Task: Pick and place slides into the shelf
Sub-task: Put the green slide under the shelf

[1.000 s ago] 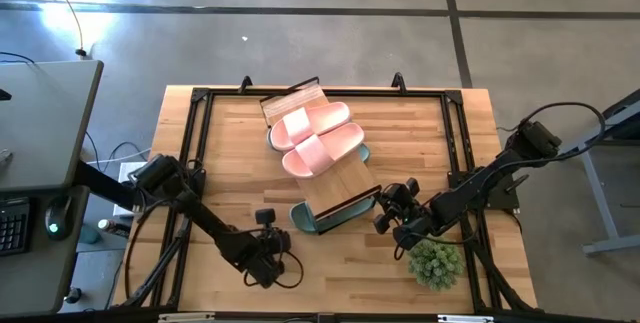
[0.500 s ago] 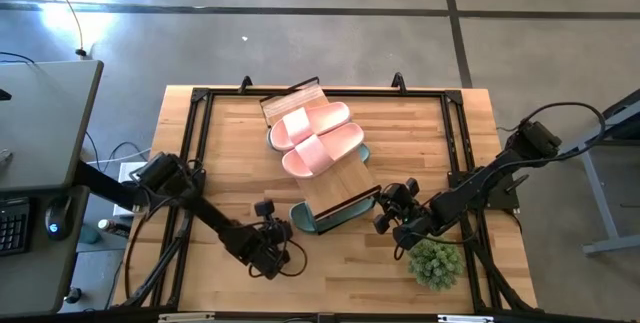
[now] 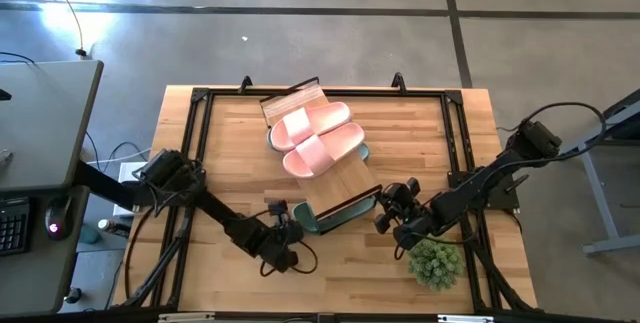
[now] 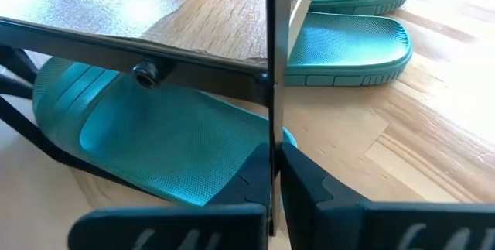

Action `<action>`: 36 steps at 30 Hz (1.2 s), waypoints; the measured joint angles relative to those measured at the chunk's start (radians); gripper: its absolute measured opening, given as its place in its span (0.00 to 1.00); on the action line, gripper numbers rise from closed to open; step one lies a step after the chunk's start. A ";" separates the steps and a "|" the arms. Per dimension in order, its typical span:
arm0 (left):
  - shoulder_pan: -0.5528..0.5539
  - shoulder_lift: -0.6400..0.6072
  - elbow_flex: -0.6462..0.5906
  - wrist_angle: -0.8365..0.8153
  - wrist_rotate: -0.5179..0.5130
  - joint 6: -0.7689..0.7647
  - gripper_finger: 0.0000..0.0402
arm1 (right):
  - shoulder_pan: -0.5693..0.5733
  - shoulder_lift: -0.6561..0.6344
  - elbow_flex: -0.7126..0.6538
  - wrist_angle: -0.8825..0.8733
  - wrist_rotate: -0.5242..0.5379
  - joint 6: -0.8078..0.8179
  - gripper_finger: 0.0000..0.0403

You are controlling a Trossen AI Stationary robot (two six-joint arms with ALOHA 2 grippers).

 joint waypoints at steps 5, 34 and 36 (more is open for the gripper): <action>0.012 0.000 0.000 0.060 0.047 0.068 0.00 | -0.001 0.000 -0.001 -0.004 0.000 0.000 0.00; 0.014 -0.003 -0.016 0.078 0.051 0.049 0.00 | 0.060 -0.064 0.002 -0.288 -0.011 0.276 0.01; 0.014 -0.003 -0.016 0.078 0.051 0.047 0.00 | 0.059 -0.064 0.002 -0.287 -0.020 0.264 0.04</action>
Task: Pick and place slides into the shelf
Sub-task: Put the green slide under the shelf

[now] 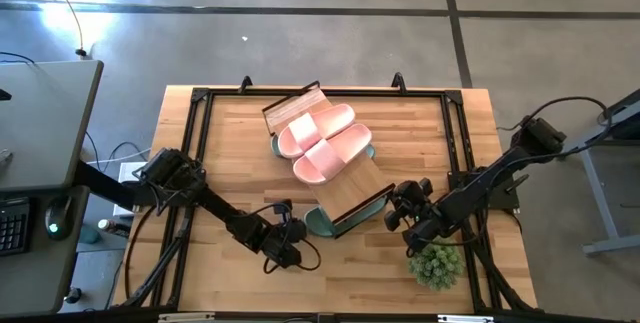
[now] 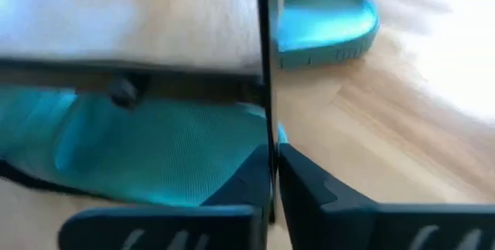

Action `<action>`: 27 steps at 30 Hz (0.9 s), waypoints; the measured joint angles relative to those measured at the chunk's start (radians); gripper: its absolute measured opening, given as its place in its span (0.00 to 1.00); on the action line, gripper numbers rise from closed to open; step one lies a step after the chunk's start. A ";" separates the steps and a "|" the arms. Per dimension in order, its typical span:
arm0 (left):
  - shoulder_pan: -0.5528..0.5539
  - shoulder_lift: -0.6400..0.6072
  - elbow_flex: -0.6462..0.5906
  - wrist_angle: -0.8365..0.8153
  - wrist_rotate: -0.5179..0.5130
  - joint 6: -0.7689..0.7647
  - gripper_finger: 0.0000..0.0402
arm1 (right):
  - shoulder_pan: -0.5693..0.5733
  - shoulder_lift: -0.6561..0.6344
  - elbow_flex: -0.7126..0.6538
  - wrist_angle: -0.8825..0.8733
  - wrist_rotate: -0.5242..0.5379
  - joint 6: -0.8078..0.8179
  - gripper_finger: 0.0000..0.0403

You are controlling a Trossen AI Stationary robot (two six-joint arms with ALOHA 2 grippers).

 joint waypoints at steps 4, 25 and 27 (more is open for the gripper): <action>0.000 0.000 0.000 0.000 0.000 -0.002 0.00 | 0.000 0.002 -0.002 0.004 -0.037 -0.003 0.12; -0.001 0.000 -0.001 0.010 0.011 -0.004 0.00 | 0.248 -0.233 -0.002 -0.324 -0.073 0.280 0.16; -0.001 0.000 -0.001 0.019 0.012 -0.004 0.00 | 0.330 -0.276 -0.031 -0.285 0.003 0.343 0.09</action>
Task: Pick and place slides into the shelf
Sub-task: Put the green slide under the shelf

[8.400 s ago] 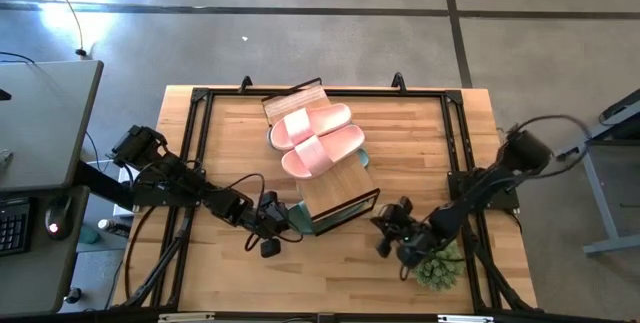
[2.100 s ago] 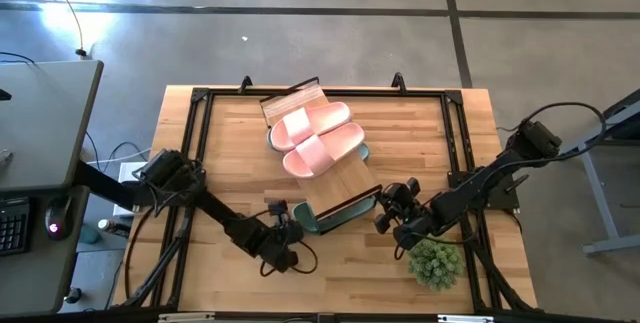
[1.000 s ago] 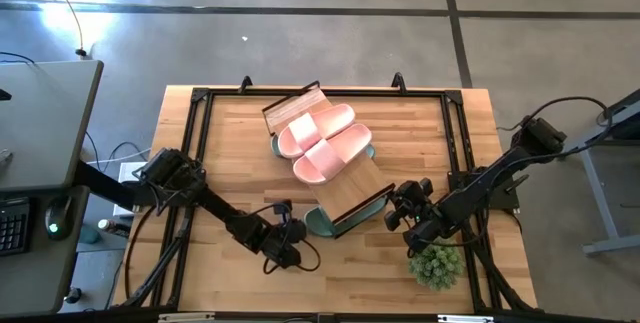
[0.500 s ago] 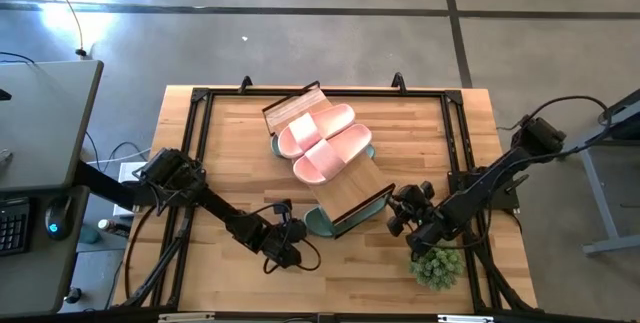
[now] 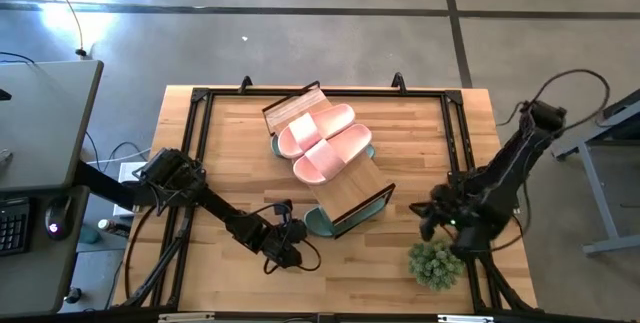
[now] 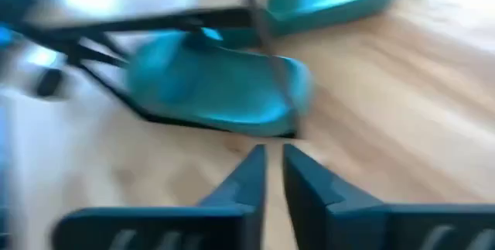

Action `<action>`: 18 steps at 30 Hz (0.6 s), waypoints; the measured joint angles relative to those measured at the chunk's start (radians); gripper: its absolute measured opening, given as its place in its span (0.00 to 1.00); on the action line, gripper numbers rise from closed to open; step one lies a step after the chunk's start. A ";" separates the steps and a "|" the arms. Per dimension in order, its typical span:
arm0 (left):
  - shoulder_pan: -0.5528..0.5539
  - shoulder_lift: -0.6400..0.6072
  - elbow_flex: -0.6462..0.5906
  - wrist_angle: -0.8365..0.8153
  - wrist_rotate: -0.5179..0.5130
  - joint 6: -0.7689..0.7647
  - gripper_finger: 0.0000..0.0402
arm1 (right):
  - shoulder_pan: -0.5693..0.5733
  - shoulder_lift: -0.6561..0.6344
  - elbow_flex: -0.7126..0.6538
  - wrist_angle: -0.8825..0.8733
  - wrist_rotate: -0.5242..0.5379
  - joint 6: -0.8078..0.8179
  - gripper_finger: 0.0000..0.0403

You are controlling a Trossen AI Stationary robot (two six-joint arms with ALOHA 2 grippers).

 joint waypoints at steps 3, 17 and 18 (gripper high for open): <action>0.000 0.000 0.000 0.021 0.000 0.008 0.00 | 0.069 -0.021 -0.080 0.175 0.069 0.002 0.02; 0.001 0.001 0.000 0.040 0.010 0.025 0.00 | -0.173 0.180 -0.134 0.573 -0.102 -0.410 0.00; 0.001 0.001 0.000 0.040 0.010 0.025 0.00 | -0.181 0.209 -0.134 0.610 -0.120 -0.424 0.00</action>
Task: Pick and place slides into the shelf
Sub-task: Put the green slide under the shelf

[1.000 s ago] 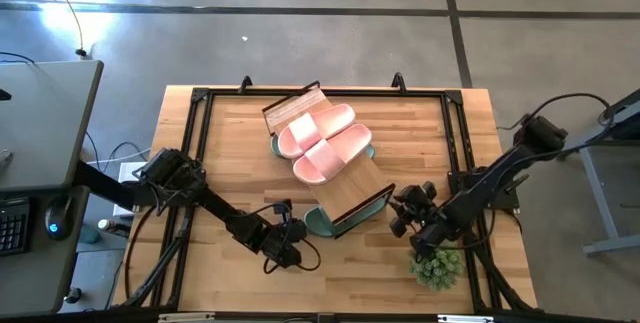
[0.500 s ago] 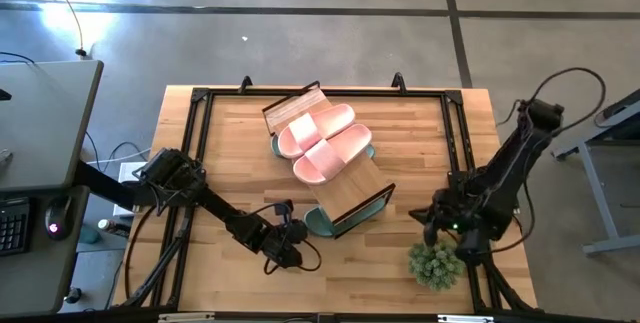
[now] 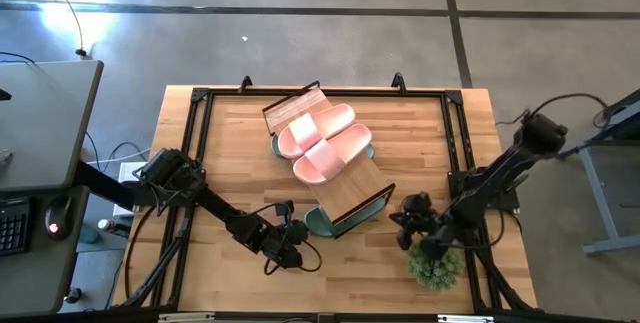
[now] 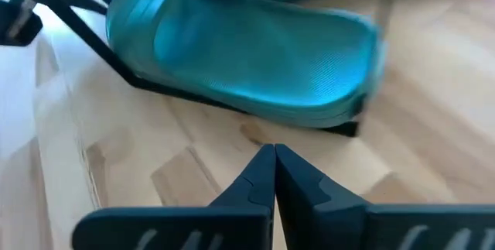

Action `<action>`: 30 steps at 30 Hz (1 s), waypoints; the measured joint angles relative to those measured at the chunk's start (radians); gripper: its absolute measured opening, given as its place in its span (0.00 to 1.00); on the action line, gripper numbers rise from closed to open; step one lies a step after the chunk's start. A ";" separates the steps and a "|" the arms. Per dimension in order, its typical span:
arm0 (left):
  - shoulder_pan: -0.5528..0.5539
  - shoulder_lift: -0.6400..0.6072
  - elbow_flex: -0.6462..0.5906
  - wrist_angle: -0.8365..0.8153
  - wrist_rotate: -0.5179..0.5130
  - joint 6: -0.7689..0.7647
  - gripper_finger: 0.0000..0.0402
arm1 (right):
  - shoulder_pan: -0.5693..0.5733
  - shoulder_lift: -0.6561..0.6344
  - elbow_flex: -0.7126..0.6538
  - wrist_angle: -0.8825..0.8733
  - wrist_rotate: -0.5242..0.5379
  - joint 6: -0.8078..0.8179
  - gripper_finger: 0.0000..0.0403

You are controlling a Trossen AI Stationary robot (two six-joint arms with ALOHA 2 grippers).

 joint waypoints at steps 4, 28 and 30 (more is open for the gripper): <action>0.000 0.000 0.000 0.000 0.000 0.000 0.00 | -0.029 0.093 0.000 0.127 -0.014 -0.030 0.00; -0.002 0.000 0.001 0.025 0.010 0.000 0.00 | -0.178 0.226 0.000 0.240 0.012 0.012 0.00; -0.002 0.000 0.002 0.026 0.010 0.000 0.00 | -0.186 0.226 0.000 0.240 0.016 0.015 0.00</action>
